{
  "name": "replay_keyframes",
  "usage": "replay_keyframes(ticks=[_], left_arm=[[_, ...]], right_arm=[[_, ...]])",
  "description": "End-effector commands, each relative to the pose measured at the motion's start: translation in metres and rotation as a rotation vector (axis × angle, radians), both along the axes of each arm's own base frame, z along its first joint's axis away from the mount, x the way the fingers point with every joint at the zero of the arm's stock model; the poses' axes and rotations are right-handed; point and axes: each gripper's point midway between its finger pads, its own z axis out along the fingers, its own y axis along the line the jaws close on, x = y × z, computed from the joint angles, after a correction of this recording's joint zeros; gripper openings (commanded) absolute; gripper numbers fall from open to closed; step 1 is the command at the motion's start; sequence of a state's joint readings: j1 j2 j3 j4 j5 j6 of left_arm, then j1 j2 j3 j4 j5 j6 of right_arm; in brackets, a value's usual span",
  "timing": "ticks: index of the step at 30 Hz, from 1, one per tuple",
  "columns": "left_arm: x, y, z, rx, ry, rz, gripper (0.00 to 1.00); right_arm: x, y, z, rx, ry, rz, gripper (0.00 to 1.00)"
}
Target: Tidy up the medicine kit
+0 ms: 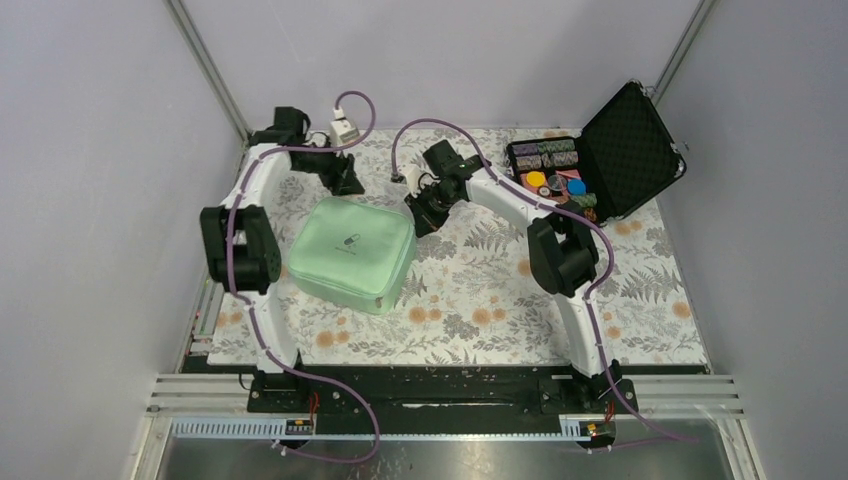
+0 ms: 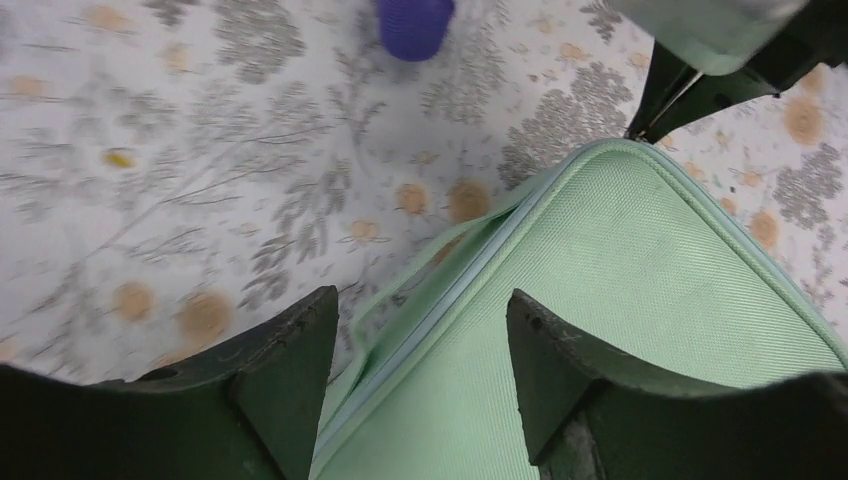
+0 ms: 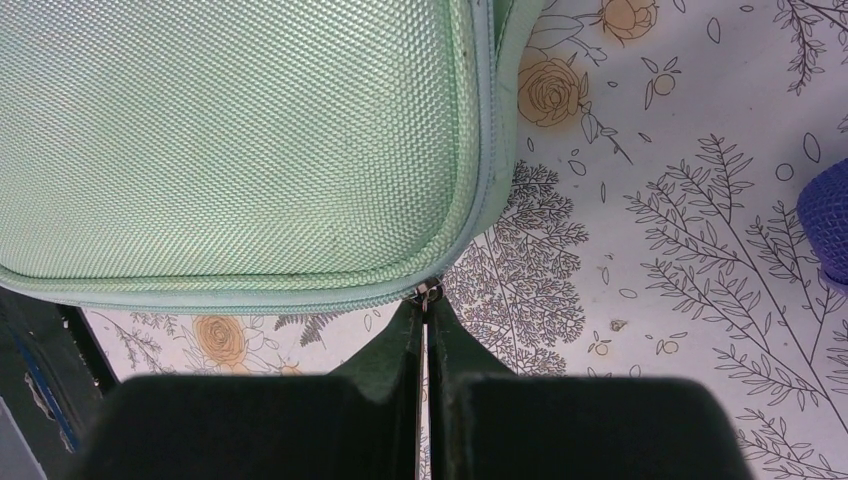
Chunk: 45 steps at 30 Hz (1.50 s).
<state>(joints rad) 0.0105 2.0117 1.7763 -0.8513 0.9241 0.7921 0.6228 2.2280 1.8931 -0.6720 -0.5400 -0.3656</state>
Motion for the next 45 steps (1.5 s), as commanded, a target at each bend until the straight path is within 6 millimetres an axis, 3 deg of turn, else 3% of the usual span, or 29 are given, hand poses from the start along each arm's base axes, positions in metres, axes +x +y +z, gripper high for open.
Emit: replay_keyframes(ticks=[1, 7, 11, 12, 14, 15, 19, 24, 30, 34, 39, 40, 43, 45], left_arm=[[-0.027, -0.025, -0.011, -0.059, 0.103, -0.186, 0.61], [-0.051, -0.027, -0.050, 0.036, 0.204, -0.259, 0.47], [-0.059, -0.025, -0.064, 0.068, 0.246, -0.264, 0.41], [-0.060, -0.025, -0.065, 0.068, 0.252, -0.263, 0.33], [-0.061, -0.025, -0.065, 0.064, 0.260, -0.268, 0.03], [-0.063, -0.025, -0.064, 0.064, 0.266, -0.271, 0.00], [-0.057, -0.017, -0.060, 0.110, 0.257, -0.210, 0.00], [-0.034, 0.016, -0.049, 0.115, 0.213, -0.013, 0.00], [0.001, 0.087, -0.039, 0.110, 0.190, 0.306, 0.00], [0.010, 0.126, -0.036, 0.079, 0.201, 0.463, 0.00], [-0.001, 0.120, -0.032, 0.005, 0.232, 0.503, 0.00], [-0.004, 0.113, -0.028, -0.034, 0.237, 0.498, 0.02], [-0.018, 0.086, -0.013, -0.166, 0.237, 0.397, 0.48], [-0.020, 0.071, -0.007, -0.209, 0.216, 0.338, 0.64]], right_arm=[[-0.004, 0.013, 0.020, 0.048, -0.044, 0.055, 0.00], [-0.006, 0.013, 0.018, 0.040, -0.045, 0.067, 0.00], [-0.008, 0.014, 0.018, 0.042, -0.038, 0.069, 0.00], [-0.008, 0.015, 0.018, 0.042, -0.037, 0.070, 0.00], [-0.008, 0.014, 0.017, 0.040, -0.037, 0.069, 0.00], [-0.008, 0.014, 0.017, 0.038, -0.039, 0.069, 0.00], [-0.008, 0.012, 0.017, 0.031, -0.040, 0.072, 0.00], [-0.009, 0.010, 0.016, 0.021, -0.041, 0.067, 0.00], [-0.020, 0.004, 0.017, 0.014, -0.017, 0.075, 0.00], [-0.031, -0.003, 0.015, 0.010, 0.008, 0.083, 0.00], [-0.041, -0.007, 0.014, 0.008, 0.038, 0.080, 0.00], [-0.042, -0.008, 0.015, 0.008, 0.037, 0.082, 0.00], [-0.041, -0.009, 0.016, 0.008, 0.014, 0.101, 0.00], [-0.037, -0.008, 0.017, 0.008, -0.009, 0.116, 0.00]])
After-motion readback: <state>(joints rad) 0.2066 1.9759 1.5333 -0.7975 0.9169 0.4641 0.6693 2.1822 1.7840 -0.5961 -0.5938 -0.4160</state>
